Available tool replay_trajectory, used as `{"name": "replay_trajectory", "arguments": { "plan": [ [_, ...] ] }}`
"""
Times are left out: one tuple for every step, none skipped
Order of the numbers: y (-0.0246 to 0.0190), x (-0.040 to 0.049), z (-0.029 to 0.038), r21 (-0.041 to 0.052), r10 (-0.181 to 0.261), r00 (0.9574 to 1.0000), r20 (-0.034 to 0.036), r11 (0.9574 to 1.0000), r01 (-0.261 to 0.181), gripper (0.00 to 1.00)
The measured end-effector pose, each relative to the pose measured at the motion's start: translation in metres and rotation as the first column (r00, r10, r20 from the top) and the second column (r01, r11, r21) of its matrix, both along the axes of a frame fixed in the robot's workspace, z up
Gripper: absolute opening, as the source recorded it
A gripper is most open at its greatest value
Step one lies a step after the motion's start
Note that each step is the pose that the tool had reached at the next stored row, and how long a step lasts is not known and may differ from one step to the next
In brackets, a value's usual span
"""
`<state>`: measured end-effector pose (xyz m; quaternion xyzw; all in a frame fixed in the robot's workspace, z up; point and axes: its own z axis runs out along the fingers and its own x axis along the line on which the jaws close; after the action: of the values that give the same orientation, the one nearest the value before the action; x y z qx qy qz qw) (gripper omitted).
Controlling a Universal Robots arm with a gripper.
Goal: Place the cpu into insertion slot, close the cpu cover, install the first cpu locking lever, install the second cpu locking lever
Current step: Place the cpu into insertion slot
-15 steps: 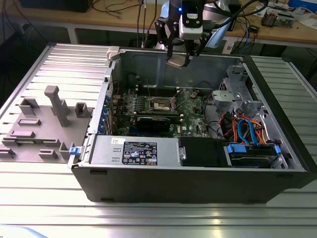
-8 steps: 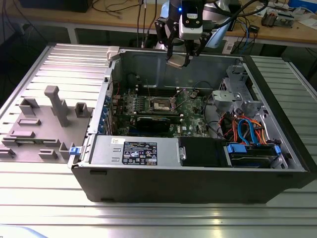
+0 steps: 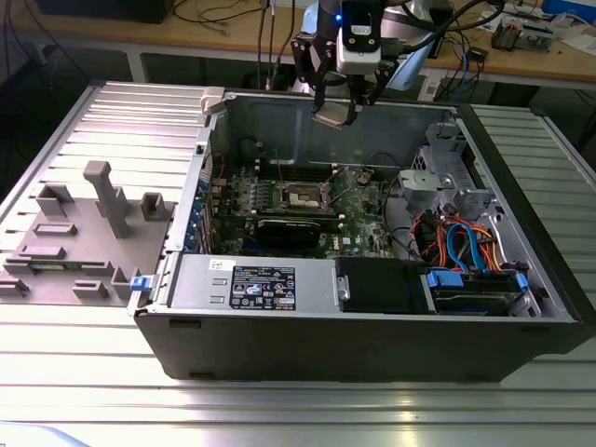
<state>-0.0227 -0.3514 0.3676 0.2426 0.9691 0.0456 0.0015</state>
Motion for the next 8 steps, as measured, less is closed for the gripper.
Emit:
{"name": "replay_trajectory", "arguments": {
  "plan": [
    [0.0,0.0,0.0,0.0,0.0,1.0,-0.0001,1.0,0.0,0.54],
    [0.0,0.0,0.0,0.0,0.0,1.0,-0.0001,1.0,0.0,0.54],
    [0.0,0.0,0.0,0.0,0.0,1.0,0.0,1.0,0.0,0.54],
    [0.0,0.0,0.0,0.0,0.0,1.0,-0.0001,1.0,0.0,0.54],
    [0.0,0.0,0.0,0.0,0.0,1.0,-0.0001,1.0,0.0,0.54],
    [0.0,0.0,0.0,0.0,0.0,1.0,-0.0001,1.0,0.0,0.54],
    [0.0,0.0,0.0,0.0,-0.001,1.0,-0.0001,1.0,0.001,0.54],
    [0.0,0.0,0.0,0.0,-0.002,1.0,0.0,1.0,0.002,0.54]
  ]
}}
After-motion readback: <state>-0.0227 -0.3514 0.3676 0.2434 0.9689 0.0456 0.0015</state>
